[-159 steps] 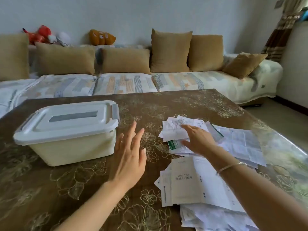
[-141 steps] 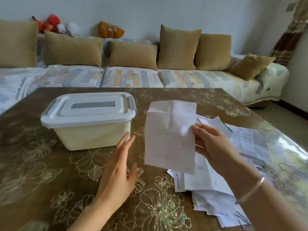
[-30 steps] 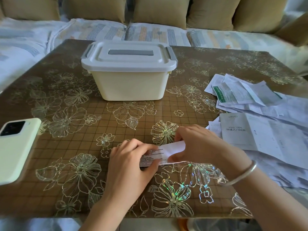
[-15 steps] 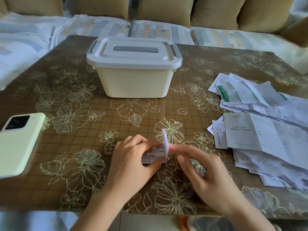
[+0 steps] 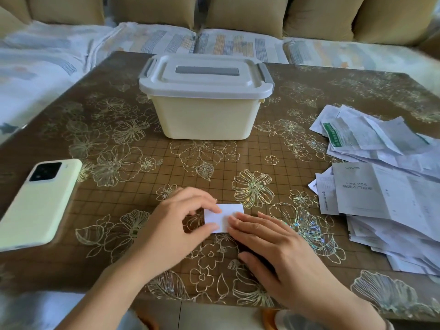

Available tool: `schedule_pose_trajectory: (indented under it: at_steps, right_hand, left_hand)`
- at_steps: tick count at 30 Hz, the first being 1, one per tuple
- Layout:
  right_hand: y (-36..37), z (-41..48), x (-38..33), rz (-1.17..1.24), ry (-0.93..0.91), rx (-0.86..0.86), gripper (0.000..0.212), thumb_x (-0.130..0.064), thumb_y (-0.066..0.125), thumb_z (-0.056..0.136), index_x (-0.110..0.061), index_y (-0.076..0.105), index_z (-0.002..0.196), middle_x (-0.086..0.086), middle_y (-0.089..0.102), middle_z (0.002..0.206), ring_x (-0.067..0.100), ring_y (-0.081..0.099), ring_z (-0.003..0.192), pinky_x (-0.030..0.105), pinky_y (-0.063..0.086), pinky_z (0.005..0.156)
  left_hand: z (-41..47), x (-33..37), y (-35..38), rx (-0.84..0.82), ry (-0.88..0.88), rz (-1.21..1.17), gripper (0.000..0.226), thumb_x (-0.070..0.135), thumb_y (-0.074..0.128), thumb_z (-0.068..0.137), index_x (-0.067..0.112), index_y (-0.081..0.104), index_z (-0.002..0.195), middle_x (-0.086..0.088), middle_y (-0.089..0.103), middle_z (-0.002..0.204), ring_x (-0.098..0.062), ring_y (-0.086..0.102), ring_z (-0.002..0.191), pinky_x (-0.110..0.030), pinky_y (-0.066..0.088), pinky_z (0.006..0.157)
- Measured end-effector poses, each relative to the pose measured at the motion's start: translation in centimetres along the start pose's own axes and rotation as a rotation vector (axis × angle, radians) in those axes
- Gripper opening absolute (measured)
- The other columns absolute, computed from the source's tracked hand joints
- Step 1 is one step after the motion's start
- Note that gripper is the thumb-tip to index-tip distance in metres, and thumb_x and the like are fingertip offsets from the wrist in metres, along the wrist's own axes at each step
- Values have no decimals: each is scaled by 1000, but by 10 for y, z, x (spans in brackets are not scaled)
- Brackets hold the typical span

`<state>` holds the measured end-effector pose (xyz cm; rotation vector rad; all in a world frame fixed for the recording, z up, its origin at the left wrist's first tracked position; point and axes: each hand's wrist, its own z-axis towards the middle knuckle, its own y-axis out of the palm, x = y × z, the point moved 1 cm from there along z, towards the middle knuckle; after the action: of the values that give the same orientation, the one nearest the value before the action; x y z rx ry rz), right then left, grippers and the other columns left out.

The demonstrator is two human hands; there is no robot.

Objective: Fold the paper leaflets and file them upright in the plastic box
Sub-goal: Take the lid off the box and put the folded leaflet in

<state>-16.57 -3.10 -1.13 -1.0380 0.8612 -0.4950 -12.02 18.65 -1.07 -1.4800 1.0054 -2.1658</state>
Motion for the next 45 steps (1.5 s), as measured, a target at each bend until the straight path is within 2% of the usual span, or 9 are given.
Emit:
schedule_pose_trajectory:
  at_steps: [7, 11, 18, 21, 24, 30, 33, 37, 45]
  right_hand:
    - [-17, 51, 6, 19, 179, 60, 28, -41, 66, 82, -30, 65, 107, -16, 59, 104, 7, 49, 100, 29, 47, 82]
    - [-23, 83, 5, -117, 271, -298, 63, -52, 74, 72, -22, 48, 120, -4, 55, 112, 15, 51, 99, 26, 41, 80]
    - [-34, 99, 0, -166, 302, -558, 45, -48, 70, 79, -13, 61, 105, -1, 62, 93, 14, 50, 76, 18, 34, 54]
    - [-50, 98, 14, 22, 395, -379, 15, -34, 67, 86, -23, 57, 87, -6, 61, 82, 2, 48, 58, 9, 32, 45]
    - [-81, 105, 42, 264, 576, -5, 42, -21, 72, 83, -26, 50, 118, -1, 67, 96, 5, 57, 58, 13, 42, 45]
    - [-124, 137, 80, -26, 572, 558, 21, -14, 52, 92, -21, 71, 94, -1, 67, 72, 22, 65, 65, 26, 47, 58]
    - [-118, 161, 97, -35, 706, 453, 38, -25, 40, 97, -8, 71, 81, 9, 70, 75, 29, 66, 71, 34, 52, 67]
    - [-124, 191, 102, 778, 951, 373, 70, -67, 46, 85, 0, 66, 91, 19, 72, 81, 31, 72, 70, 43, 59, 72]
    - [-148, 156, 116, 647, 1049, 271, 48, -52, 62, 84, -4, 66, 82, 12, 69, 64, 23, 65, 54, 38, 58, 69]
  left_hand:
    - [4, -1, 1, -21, 70, 198, 26, 51, 61, 77, 38, 67, 99, 26, 53, 110, -1, 44, 109, -27, 35, 95]
    - [10, 1, -1, -22, 22, 222, 31, 58, 69, 72, 41, 67, 98, 26, 49, 112, -1, 41, 109, -26, 35, 90]
    - [30, 4, -23, 139, -7, 171, 27, 47, 65, 77, 38, 70, 102, 25, 52, 104, 5, 51, 91, -23, 51, 73]
    - [67, 9, -65, 524, 45, 94, 15, 27, 60, 86, 22, 69, 96, 8, 59, 103, -6, 58, 85, -28, 55, 75]
    - [116, 10, -111, 788, 0, 146, 17, 21, 59, 91, 14, 65, 105, 3, 53, 109, -19, 57, 100, -37, 51, 87]
    - [197, -34, -141, 478, -500, 22, 51, 42, 57, 92, 22, 44, 138, -7, 45, 142, -25, 46, 125, -40, 45, 95]
    - [209, -46, -134, 366, -541, -226, 51, 33, 60, 93, 27, 44, 141, -6, 46, 139, -23, 51, 111, -29, 46, 68]
    - [202, -48, -131, 387, -510, -177, 43, 32, 57, 95, 32, 47, 137, -2, 48, 136, -21, 52, 104, -31, 48, 71]
    - [179, -7, -92, 405, -502, -167, 37, 38, 48, 98, 36, 44, 134, 6, 51, 118, -21, 56, 100, -43, 52, 88]
